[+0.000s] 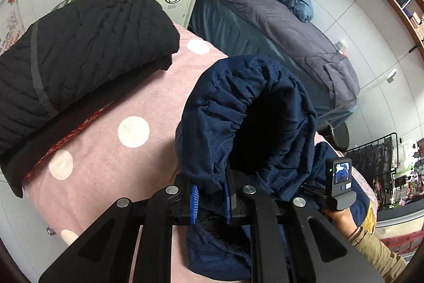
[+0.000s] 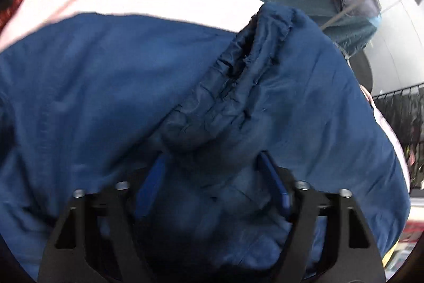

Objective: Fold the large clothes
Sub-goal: 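Lift the navy jacket with both grippers and shake it out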

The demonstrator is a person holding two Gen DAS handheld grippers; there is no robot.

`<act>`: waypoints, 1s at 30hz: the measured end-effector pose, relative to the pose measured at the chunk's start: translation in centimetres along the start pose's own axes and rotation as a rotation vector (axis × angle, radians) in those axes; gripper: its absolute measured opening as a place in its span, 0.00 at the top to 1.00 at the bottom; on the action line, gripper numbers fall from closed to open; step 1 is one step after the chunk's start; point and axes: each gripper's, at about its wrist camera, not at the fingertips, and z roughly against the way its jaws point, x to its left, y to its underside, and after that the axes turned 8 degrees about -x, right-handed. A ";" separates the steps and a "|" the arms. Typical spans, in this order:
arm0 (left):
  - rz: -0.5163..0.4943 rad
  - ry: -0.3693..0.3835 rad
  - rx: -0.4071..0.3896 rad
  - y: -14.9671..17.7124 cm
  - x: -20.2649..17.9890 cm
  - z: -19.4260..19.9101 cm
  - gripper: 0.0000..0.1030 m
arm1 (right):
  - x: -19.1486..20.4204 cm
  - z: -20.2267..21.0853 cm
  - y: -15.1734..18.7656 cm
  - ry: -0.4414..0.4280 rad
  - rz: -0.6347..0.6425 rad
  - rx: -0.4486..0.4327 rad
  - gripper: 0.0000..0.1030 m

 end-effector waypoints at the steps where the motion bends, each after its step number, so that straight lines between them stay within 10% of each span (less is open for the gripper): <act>1: 0.001 -0.003 0.000 -0.1 0.0 -0.2 0.86 | -0.3 0.3 0.2 -0.009 -0.006 -0.019 0.57; 4: -0.021 -0.026 -0.002 -0.6 -0.1 -0.9 0.86 | -2.1 2.9 0.9 -0.027 -0.061 -0.093 0.83; 10: -0.064 -0.035 -0.052 -3.6 -0.5 -1.4 0.86 | -13.5 14.7 4.8 0.029 -0.372 -0.319 0.85; 16: -0.086 -0.068 -0.058 -6.3 0.3 -2.9 0.86 | -28.6 26.0 13.9 0.288 -0.682 -0.435 0.85; 25: -0.085 -0.164 -0.043 -7.9 3.3 -4.9 0.85 | -44.3 33.8 31.0 0.762 -0.888 -0.268 0.85; 30: -0.021 -0.212 -0.025 -8.4 6.1 -5.6 0.80 | -48.2 30.7 38.1 0.747 -1.001 -0.069 0.82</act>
